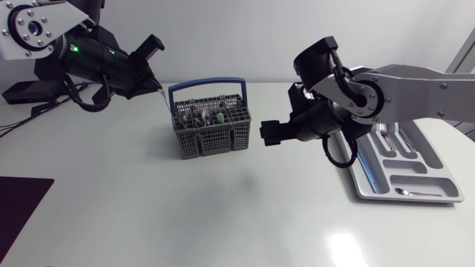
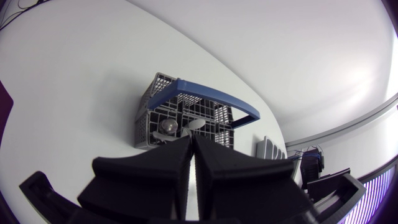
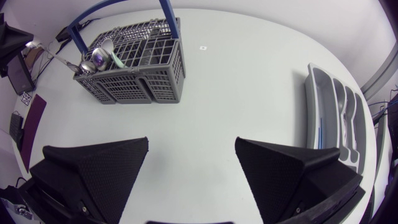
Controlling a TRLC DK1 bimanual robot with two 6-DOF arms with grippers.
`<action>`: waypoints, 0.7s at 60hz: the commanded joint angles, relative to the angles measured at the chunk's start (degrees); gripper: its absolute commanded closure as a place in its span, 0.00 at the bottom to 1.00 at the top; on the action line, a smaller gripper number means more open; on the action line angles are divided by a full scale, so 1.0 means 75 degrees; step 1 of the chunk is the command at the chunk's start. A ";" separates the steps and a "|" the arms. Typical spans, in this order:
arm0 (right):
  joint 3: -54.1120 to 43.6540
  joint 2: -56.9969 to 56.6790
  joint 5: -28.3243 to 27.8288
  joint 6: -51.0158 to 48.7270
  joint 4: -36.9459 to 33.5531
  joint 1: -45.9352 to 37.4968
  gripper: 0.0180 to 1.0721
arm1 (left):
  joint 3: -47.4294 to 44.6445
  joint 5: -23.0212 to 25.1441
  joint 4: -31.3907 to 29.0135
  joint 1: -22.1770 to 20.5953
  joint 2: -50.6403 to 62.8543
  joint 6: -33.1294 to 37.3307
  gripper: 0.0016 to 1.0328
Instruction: Unload the cutlery basket into the drawer organizer.
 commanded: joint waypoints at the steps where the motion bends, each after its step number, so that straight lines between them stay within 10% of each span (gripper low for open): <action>1: -0.0209 0.0171 0.0010 -0.0143 0.0086 0.0098 0.05 | -0.0170 0.0135 0.0023 0.0024 -0.0230 0.0024 0.96; 42: -0.0455 -0.0309 -0.0083 -0.2253 0.0414 0.0590 0.05 | -0.0147 0.1624 -0.0282 -0.0644 -0.0558 0.0141 0.96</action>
